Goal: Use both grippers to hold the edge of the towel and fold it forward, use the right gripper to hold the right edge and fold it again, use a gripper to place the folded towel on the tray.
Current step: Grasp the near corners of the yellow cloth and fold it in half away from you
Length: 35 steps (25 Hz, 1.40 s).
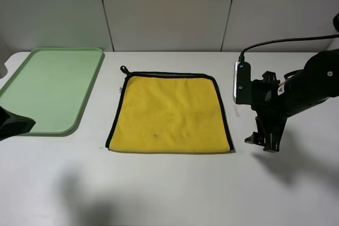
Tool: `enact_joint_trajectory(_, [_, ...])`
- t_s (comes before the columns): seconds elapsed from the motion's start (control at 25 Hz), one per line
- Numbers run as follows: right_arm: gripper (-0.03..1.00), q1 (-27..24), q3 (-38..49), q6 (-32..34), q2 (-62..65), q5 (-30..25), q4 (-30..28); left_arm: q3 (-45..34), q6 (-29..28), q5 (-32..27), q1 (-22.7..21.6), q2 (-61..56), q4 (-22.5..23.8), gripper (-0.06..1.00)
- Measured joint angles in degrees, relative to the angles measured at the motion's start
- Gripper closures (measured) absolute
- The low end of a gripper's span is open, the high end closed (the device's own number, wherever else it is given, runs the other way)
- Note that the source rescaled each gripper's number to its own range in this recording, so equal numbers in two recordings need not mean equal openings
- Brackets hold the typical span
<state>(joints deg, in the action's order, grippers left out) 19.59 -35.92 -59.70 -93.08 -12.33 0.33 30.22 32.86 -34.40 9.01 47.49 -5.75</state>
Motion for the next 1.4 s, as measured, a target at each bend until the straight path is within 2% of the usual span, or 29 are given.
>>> enact_joint_trajectory(0.24, [-0.03,0.0,0.0,-0.6,-3.9,4.9,-0.3,0.5,2.5,3.6,3.8,1.0,0.0,-0.02])
enact_joint_trajectory(0.48, [-0.03,0.0,0.0,-2.1,-4.1,8.2,-0.3,6.3,7.3,6.7,7.4,10.6,0.0,-0.02])
enact_joint_trajectory(0.64, [-0.03,0.0,0.0,-2.1,-4.1,8.9,-0.3,11.0,13.9,9.6,9.7,20.3,0.0,-0.02])
enact_joint_trajectory(0.92, [-0.03,0.0,0.0,-2.1,-4.1,8.9,-0.3,17.0,31.5,14.6,17.1,35.6,0.0,-0.02])
enact_joint_trajectory(1.04, [-0.03,0.0,0.0,-2.1,-4.1,8.9,-0.3,17.3,35.5,17.8,19.7,40.4,0.0,-0.02])
enact_joint_trajectory(1.24, [-0.03,0.1,0.0,-2.1,-4.1,8.4,0.2,17.4,37.1,21.5,22.9,47.5,0.0,-0.02])
enact_joint_trajectory(1.4, [-0.03,2.8,0.0,-2.1,-4.1,7.3,0.2,17.4,37.2,21.8,23.6,52.3,0.0,-0.02])
